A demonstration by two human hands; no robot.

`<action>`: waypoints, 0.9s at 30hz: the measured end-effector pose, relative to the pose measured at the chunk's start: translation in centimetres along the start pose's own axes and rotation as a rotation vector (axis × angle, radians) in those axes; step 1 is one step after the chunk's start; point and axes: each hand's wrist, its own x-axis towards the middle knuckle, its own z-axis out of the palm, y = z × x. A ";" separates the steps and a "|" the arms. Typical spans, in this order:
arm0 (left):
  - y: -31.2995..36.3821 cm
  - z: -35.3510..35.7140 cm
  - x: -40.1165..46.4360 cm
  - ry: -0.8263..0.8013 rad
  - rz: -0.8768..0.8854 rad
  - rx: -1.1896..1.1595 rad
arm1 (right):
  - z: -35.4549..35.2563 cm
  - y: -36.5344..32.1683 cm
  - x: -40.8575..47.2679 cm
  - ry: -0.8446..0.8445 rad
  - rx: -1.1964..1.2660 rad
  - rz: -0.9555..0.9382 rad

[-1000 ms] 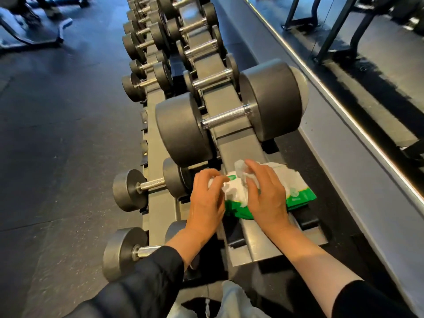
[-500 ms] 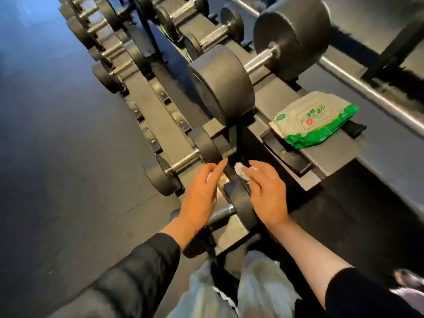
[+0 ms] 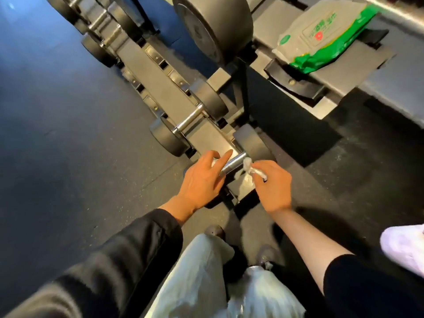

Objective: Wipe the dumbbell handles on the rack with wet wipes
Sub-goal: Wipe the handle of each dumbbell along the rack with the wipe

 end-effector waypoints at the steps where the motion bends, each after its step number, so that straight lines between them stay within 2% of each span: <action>1: -0.2 0.2 -0.1 -0.030 0.016 0.010 | 0.4 0.3 -1.0 0.004 -0.008 0.064; 4: -1.7 0.7 0.4 -0.097 0.108 0.038 | 2.1 1.1 -3.1 0.093 -0.031 0.151; 8: -5.4 1.5 2.0 -0.189 0.273 0.067 | 6.0 1.2 -3.9 0.309 -0.005 0.220; 10: -7.6 2.2 3.0 -0.227 0.361 0.071 | 8.2 0.9 -3.7 0.364 -0.033 0.330; 13: -10.1 3.6 4.6 -0.235 0.526 0.065 | 11.8 1.4 -3.2 0.452 -0.082 0.458; 17: -12.0 5.7 5.5 -0.245 0.677 0.030 | 15.7 1.8 -2.9 0.589 -0.026 0.591; 21: -12.9 7.8 5.1 -0.258 0.705 -0.034 | 17.7 1.7 -2.6 0.633 -0.016 0.627; 27: -13.9 9.6 5.1 -0.180 0.712 -0.162 | 19.1 4.5 -1.8 0.733 0.004 0.674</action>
